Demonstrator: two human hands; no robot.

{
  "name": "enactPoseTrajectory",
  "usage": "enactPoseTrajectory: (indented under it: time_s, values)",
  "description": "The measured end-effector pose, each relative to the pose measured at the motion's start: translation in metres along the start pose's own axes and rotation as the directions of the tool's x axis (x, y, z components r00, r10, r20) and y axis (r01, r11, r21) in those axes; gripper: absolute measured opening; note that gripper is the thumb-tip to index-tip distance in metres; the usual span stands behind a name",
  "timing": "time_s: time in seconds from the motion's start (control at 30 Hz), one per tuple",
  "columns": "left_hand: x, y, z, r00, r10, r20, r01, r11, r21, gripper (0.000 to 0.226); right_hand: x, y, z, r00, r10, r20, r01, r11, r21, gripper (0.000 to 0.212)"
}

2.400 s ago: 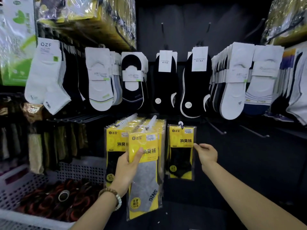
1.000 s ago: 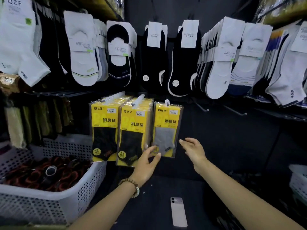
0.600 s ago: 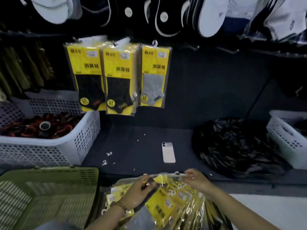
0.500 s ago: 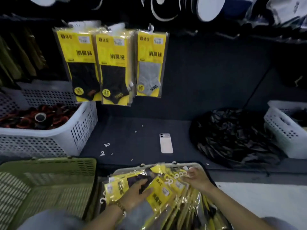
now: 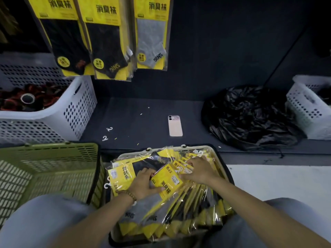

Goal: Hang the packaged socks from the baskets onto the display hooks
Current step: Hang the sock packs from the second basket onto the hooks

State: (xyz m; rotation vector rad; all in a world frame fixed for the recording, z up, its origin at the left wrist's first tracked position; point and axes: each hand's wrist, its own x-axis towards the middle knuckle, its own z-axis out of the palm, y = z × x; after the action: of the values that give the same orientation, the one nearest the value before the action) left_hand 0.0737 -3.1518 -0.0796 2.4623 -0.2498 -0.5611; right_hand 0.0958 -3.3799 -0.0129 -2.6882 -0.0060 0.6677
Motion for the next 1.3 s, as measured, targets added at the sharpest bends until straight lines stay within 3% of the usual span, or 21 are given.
enactPoseTrajectory:
  time_s: [0.07, 0.2, 0.3, 0.37, 0.43, 0.57, 0.67, 0.77, 0.9, 1.0, 1.1, 1.3]
  values:
    - [0.0, 0.0, 0.002, 1.0, -0.005, -0.009, 0.005, 1.0, -0.003, 0.07, -0.002, -0.002, 0.005, 1.0, -0.005, -0.013, 0.004, 0.998, -0.057, 0.073]
    - [-0.003, 0.004, 0.007, 1.0, 0.014, -0.004, -0.014, 0.997, -0.079, 0.066, -0.005, -0.004, 0.013, 0.995, 0.077, 0.065, -0.084, 0.991, 0.102, 0.09]
    - [-0.008, 0.005, 0.01, 1.0, 0.015, -0.004, -0.015, 0.993, -0.115, 0.062, -0.006, -0.008, 0.016, 0.991, 0.09, 0.095, -0.118, 0.931, 0.344, 0.067]
    - [-0.009, 0.006, 0.01, 1.0, 0.029, -0.002, -0.029, 0.989, -0.142, 0.06, -0.008, -0.01, 0.018, 0.993, 0.071, 0.098, -0.106, 0.905, 0.412, 0.053]
    - [-0.01, 0.007, 0.009, 0.999, 0.034, 0.021, -0.029, 0.983, -0.183, 0.06, -0.009, -0.008, 0.016, 0.993, 0.055, 0.105, -0.091, 0.92, 0.382, 0.05]
    - [-0.009, 0.007, 0.009, 0.994, -0.029, 0.102, 0.049, 0.98, -0.194, 0.067, -0.011, -0.002, 0.009, 0.983, 0.089, 0.163, -0.103, 0.991, 0.079, 0.063]
    - [-0.01, 0.006, 0.014, 0.987, -0.088, 0.133, 0.119, 0.963, -0.243, 0.073, -0.013, -0.002, 0.014, 0.969, 0.071, 0.236, -0.112, 0.98, 0.165, 0.058]
    - [-0.009, 0.005, 0.013, 0.989, -0.068, 0.128, 0.103, 0.95, -0.294, 0.066, -0.014, 0.0, 0.019, 0.957, 0.03, 0.29, -0.169, 0.866, 0.47, 0.037]
    - [-0.009, 0.013, -0.008, 0.998, -0.033, 0.046, 0.05, 0.881, -0.47, 0.052, -0.014, -0.006, 0.012, 0.961, 0.014, 0.275, -0.214, 0.665, 0.716, 0.07]
    - [-0.005, 0.029, -0.031, 0.993, -0.061, -0.101, -0.011, 0.806, -0.592, 0.04, -0.014, -0.018, -0.01, 0.988, -0.052, 0.146, -0.096, 0.529, 0.843, 0.067]
    - [0.0, 0.05, -0.06, 0.957, -0.104, -0.272, -0.122, 0.703, -0.701, 0.034, -0.018, -0.037, -0.043, 0.987, -0.161, 0.007, 0.052, 0.361, 0.931, 0.046]
    - [0.005, 0.081, -0.123, 0.874, -0.08, -0.479, -0.336, 0.613, -0.715, 0.039, -0.015, -0.077, -0.1, 0.937, -0.245, -0.247, 0.313, 0.279, 0.908, 0.049]
